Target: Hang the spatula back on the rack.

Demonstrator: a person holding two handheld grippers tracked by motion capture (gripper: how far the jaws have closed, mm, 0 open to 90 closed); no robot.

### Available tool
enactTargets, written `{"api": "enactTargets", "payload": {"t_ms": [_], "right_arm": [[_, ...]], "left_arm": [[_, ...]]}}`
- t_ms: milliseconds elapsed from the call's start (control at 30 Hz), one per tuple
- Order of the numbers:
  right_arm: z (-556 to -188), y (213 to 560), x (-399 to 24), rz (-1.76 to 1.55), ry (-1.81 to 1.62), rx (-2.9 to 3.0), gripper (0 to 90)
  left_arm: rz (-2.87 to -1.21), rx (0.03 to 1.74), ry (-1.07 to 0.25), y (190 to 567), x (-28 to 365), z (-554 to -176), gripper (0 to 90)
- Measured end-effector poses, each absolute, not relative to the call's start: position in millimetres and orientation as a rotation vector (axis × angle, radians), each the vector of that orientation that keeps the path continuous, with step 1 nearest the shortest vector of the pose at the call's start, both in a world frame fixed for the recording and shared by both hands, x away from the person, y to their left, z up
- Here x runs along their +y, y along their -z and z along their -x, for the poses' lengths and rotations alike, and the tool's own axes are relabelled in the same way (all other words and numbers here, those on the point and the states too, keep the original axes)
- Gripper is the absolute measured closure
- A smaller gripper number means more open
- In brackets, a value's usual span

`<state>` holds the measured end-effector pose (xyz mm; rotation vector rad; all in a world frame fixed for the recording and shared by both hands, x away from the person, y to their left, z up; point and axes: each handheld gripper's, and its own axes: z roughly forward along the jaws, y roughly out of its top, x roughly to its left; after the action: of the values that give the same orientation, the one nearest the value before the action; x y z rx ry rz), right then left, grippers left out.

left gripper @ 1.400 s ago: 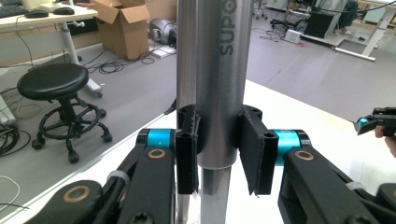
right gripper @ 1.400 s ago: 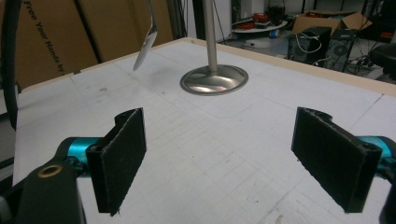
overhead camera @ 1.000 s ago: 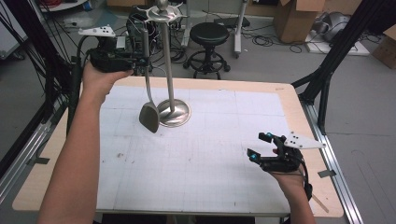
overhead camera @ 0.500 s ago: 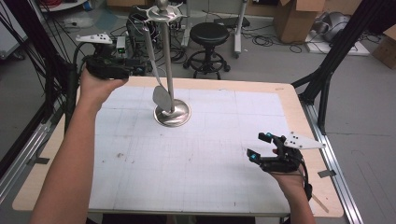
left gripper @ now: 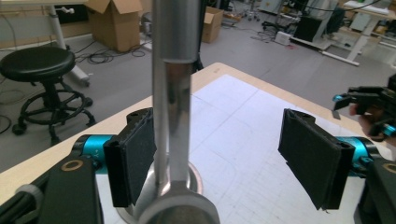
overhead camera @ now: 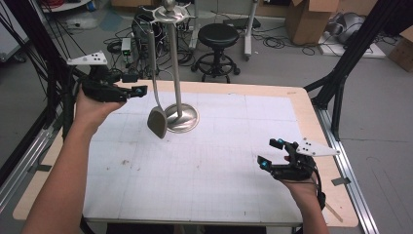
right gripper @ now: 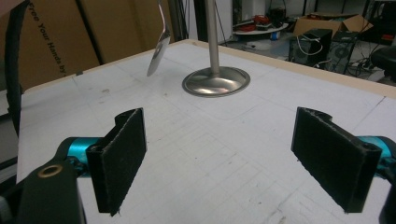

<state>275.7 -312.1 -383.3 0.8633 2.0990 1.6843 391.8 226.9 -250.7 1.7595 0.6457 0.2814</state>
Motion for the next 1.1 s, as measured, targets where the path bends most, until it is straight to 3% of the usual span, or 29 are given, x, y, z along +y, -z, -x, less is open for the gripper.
{"api": "enactTargets", "payload": {"t_ms": [233, 1100], "right_arm": [[-275.8, 383.6, -311.4, -0.858, -1.682, 2.105, 17.2], [-275.8, 386.1, -305.8, -0.859, -1.672, 2.122, 17.3]], "left_arm": [[-1.747, 0.628, -0.25, 269.2, 228.3, -375.1, 19.7], [-1.693, 0.624, -0.189, 357.9, 241.5, -303.9, 7.5]]}}
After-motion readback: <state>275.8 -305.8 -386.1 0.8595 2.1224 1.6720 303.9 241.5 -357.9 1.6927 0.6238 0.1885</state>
